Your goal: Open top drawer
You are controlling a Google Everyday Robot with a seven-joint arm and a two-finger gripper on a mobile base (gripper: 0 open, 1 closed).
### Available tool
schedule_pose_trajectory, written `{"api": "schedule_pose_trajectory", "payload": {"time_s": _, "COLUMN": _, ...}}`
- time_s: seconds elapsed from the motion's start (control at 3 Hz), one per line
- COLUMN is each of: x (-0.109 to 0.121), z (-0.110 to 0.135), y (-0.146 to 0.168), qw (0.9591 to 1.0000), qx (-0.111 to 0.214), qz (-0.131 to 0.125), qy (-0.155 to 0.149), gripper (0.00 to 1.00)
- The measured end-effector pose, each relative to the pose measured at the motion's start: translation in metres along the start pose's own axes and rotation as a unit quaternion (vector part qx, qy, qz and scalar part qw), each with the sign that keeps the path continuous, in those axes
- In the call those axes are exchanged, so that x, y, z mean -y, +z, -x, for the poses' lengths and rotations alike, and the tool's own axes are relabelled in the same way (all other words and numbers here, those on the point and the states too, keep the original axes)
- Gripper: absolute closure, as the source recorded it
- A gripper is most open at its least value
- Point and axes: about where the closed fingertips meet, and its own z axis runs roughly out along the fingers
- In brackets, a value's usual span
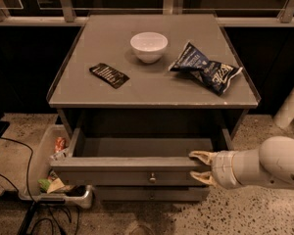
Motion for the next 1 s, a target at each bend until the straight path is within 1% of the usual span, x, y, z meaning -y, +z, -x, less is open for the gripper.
{"api": "schedule_pose_trajectory", "payload": {"time_s": 0.33, "x": 0.0011, "z": 0.0016, "y": -0.0023, "qw": 1.0, "qx": 0.0, "qz": 0.0, "qy": 0.0, "gripper": 1.0}}
{"api": "schedule_pose_trajectory", "payload": {"time_s": 0.67, "x": 0.0012, "z": 0.0017, "y": -0.0024, "qw": 1.0, "qx": 0.0, "qz": 0.0, "qy": 0.0, "gripper": 0.85}}
{"api": "schedule_pose_trajectory", "payload": {"time_s": 1.0, "x": 0.0012, "z": 0.0017, "y": -0.0024, "qw": 1.0, "qx": 0.0, "qz": 0.0, "qy": 0.0, "gripper": 0.62}}
